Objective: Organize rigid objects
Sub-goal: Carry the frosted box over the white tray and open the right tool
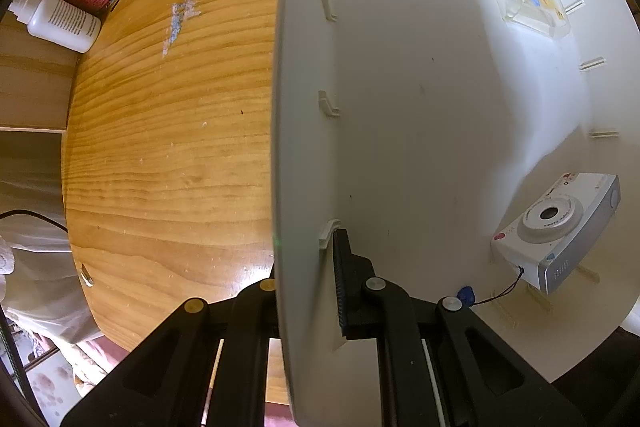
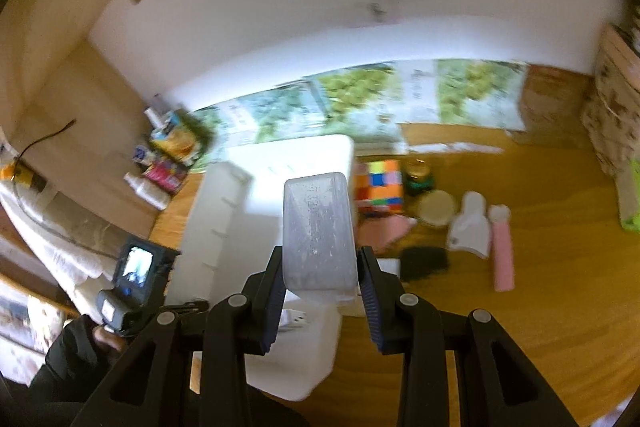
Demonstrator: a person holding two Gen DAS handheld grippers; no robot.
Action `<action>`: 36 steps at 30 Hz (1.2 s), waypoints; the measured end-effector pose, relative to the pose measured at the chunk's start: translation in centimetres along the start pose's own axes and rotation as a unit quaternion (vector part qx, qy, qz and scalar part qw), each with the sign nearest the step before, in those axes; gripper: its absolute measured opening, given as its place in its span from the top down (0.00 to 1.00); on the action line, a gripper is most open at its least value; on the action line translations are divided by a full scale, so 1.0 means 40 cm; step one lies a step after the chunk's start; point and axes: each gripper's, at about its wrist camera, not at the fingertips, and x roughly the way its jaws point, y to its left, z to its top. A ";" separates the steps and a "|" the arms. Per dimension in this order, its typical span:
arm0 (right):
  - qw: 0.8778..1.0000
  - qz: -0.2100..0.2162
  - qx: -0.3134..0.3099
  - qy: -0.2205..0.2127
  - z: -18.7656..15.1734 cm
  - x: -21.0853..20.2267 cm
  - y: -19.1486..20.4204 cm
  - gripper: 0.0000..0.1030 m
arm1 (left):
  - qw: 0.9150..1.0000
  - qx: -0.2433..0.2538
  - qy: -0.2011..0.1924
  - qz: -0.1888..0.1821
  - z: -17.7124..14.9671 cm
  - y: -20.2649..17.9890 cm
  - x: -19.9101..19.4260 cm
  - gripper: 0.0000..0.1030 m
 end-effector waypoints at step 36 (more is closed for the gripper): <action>0.967 0.110 -0.213 0.087 -0.066 0.300 0.314 0.67 | 1.000 -0.010 -0.012 -0.001 -0.037 0.025 0.003 0.89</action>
